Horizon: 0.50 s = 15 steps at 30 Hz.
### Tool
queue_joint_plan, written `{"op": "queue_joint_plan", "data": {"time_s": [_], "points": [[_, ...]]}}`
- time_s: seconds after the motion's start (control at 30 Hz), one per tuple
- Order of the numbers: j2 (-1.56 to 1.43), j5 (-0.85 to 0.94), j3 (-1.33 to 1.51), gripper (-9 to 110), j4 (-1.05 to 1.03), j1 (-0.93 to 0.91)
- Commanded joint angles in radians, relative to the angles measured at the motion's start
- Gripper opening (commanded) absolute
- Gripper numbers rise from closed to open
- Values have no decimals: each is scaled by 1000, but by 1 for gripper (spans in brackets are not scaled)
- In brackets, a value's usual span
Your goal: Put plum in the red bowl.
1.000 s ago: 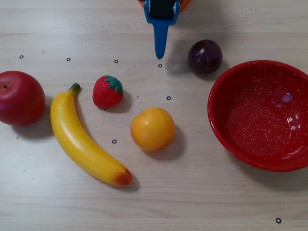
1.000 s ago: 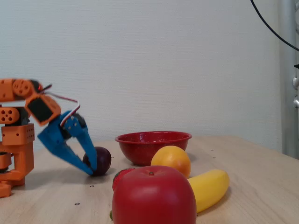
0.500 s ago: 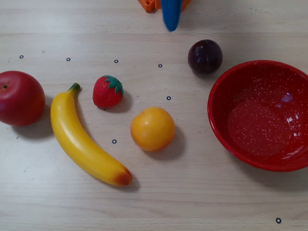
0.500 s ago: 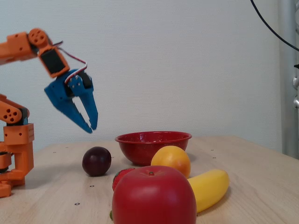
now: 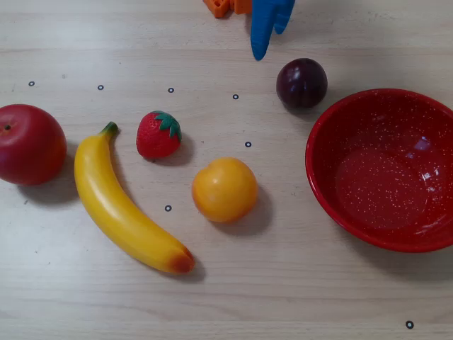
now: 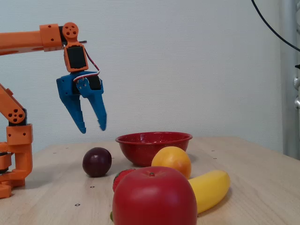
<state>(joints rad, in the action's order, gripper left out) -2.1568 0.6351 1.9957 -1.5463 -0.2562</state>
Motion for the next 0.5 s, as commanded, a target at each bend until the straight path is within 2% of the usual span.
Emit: {"op": "queue_joint_plan", "data": {"time_s": [0.0, 0.17, 0.47], "points": [[-8, 38, -78, 34, -26, -52], [-2, 40, -44, 44, -32, -117], [38, -25, 31, 53, 31, -184]]}}
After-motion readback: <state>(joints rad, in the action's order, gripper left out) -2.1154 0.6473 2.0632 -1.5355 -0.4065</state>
